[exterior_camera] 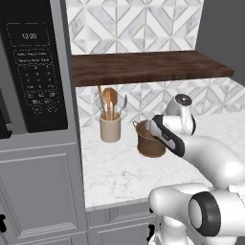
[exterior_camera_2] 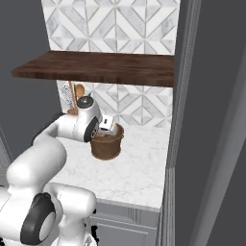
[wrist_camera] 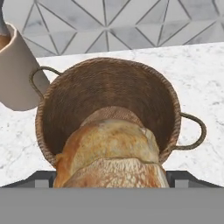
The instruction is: Open the cabinet, pick up the bread from the cabinet and place it in the basket. Then move the basket to the dining counter.
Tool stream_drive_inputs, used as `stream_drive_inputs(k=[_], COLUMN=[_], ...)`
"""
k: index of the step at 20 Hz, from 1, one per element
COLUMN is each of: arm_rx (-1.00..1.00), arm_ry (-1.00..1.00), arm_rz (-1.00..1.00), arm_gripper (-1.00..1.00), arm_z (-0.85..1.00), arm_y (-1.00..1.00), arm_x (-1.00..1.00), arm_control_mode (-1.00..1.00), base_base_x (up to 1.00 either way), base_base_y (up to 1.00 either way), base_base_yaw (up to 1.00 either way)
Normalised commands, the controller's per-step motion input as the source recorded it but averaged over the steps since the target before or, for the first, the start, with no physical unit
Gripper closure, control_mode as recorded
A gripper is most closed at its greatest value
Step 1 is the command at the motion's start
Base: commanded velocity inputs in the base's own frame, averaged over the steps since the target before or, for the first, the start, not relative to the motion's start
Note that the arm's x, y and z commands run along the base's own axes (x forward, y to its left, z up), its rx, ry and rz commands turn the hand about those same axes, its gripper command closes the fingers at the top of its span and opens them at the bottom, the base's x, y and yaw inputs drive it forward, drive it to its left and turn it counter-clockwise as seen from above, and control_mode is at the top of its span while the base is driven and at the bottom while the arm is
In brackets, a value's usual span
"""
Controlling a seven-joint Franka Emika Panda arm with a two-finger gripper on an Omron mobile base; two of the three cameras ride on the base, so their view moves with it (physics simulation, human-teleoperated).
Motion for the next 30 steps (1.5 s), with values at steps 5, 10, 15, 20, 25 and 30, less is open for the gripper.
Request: stream_drive_inputs(k=[5,10,15,20,25,30], arm_rx=[0.0,0.0,0.0,0.0,0.0,0.0], arm_ry=[0.0,-0.03,0.0,0.0,0.0,0.0], arm_rz=[0.0,0.0,0.0,0.0,0.0,0.0], arm_gripper=[1.0,1.0,1.0,1.0,1.0,-1.0], arm_z=[-0.23,-0.37,-0.35,-0.27,-0.17,-0.15], arm_y=[0.0,0.0,0.0,0.0,0.0,0.0], arm_x=[0.43,0.33,0.26,0.23,0.27,0.33], arm_control_mode=[-1.0,-1.0,-1.0,-1.0,-1.0,-1.0], base_base_x=[0.0,0.0,0.0,0.0,0.0,0.0], base_base_y=[0.0,0.0,0.0,0.0,0.0,0.0], base_base_yaw=[0.0,0.0,0.0,0.0,0.0,0.0])
